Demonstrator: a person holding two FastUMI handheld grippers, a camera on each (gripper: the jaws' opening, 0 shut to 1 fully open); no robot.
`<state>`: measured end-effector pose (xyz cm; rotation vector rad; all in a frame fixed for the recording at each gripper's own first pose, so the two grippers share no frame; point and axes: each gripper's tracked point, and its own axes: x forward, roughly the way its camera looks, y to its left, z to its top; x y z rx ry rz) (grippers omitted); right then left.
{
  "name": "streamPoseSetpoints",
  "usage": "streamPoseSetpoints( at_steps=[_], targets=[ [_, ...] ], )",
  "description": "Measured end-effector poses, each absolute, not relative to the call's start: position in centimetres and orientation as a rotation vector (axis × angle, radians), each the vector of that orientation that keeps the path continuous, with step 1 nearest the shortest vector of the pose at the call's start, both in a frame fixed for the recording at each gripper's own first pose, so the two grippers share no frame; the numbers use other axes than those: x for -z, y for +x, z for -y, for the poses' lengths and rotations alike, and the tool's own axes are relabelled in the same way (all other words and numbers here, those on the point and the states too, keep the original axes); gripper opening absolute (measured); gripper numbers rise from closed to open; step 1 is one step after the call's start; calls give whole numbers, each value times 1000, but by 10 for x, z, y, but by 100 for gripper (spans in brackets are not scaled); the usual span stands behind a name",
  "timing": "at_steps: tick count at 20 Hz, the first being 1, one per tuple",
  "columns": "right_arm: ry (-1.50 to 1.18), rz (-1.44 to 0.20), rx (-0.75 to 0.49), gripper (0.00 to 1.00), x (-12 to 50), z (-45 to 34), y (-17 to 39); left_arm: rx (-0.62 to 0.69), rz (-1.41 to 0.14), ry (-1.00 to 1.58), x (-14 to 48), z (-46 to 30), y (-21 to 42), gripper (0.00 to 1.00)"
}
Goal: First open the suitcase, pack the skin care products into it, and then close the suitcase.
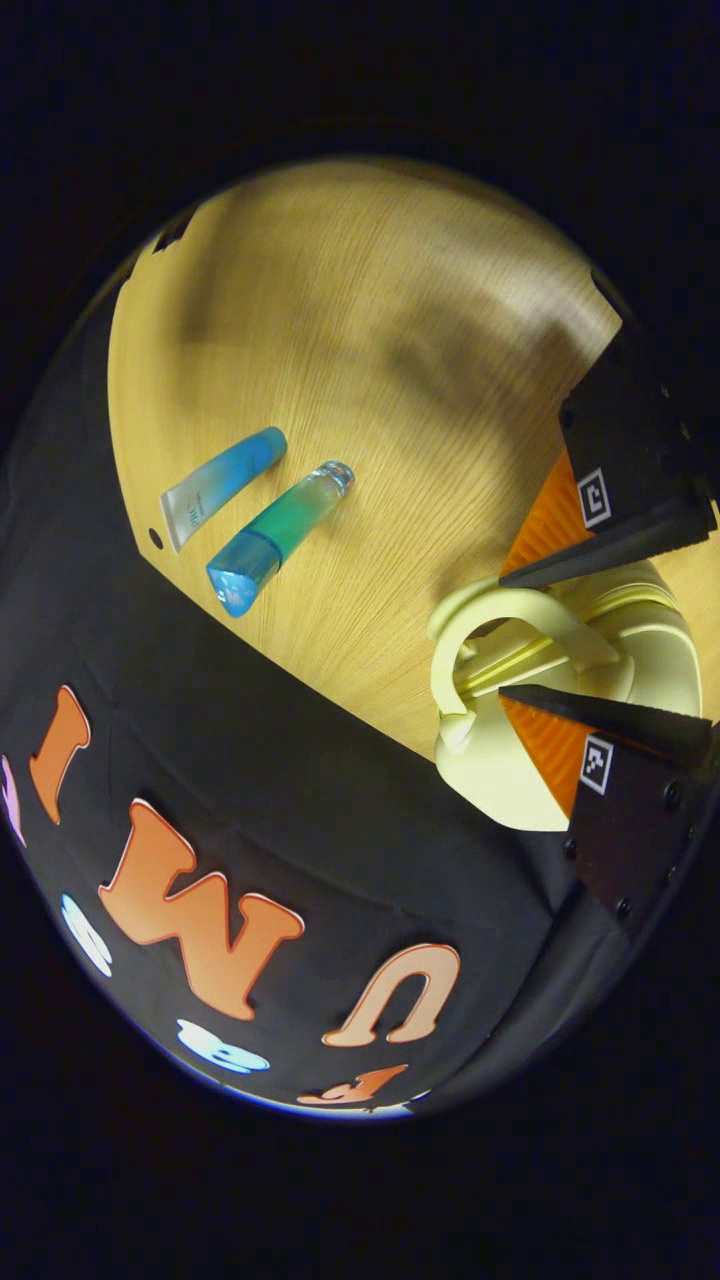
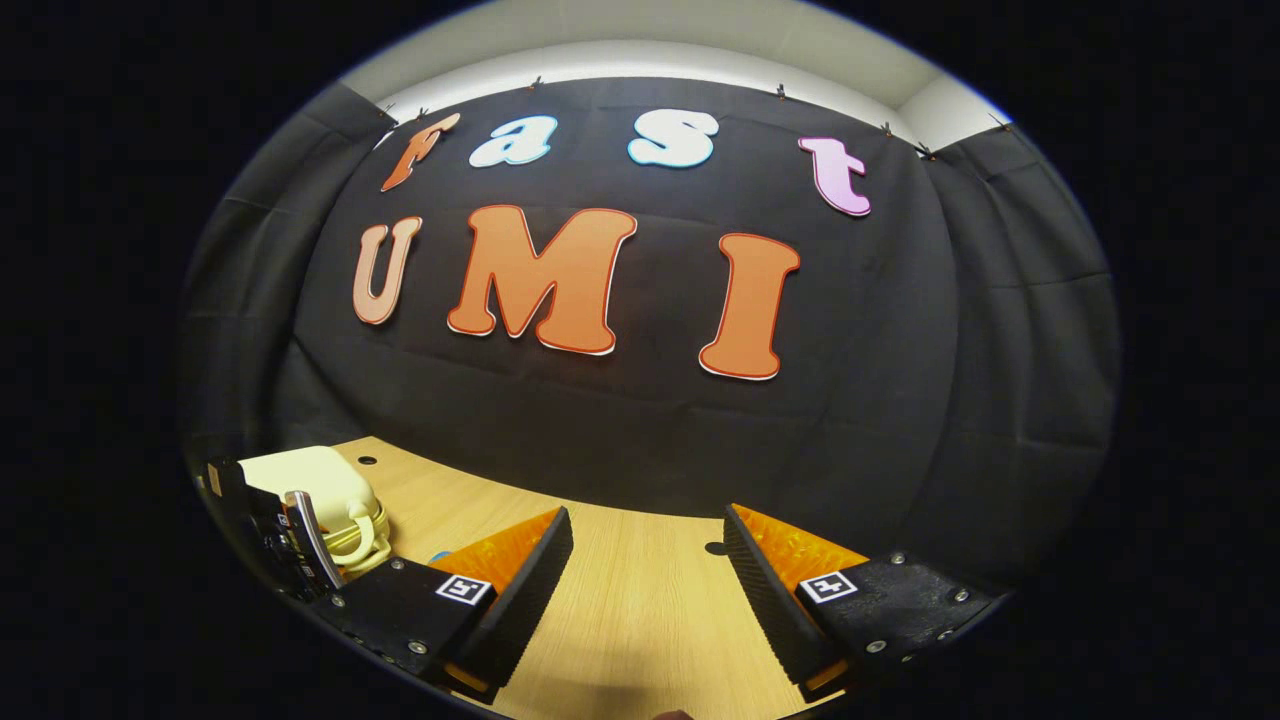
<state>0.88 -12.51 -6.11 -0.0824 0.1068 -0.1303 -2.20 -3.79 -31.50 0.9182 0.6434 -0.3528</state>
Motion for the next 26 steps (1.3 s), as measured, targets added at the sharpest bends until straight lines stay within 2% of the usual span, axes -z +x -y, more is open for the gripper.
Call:
streamPoseSetpoints(
  at_steps=[3, 5, 6, 8, 9, 10, 17, 26],
  targets=[
    [-82, -100, 120, 96, 60, 128, 7, 331, -677, 969, 334, 35, -14, 60],
    [-83, -97, 111, 96, 58, 129, 7, 284, -687, 1028, 333, 26, -17, 37],
    [-87, -94, 110, 96, 58, 131, 6, 274, -693, 1019, 333, 24, -19, 43],
    [-94, -90, 106, 96, 58, 134, 4, 238, -649, 1024, 325, 21, -11, 30],
    [-93, -93, 102, 96, 60, 136, 5, 232, -642, 1021, 312, 23, -16, 19],
    [-90, -97, 97, 96, 62, 136, 4, 226, -645, 1004, 308, 20, -16, 16],
    [-89, -120, 59, 96, 70, 120, 10, 148, -589, 796, 250, -7, 3, 12],
    [-70, -133, 74, 96, 64, 57, 34, 134, -452, 590, 180, -65, 24, 10]
  ],
)
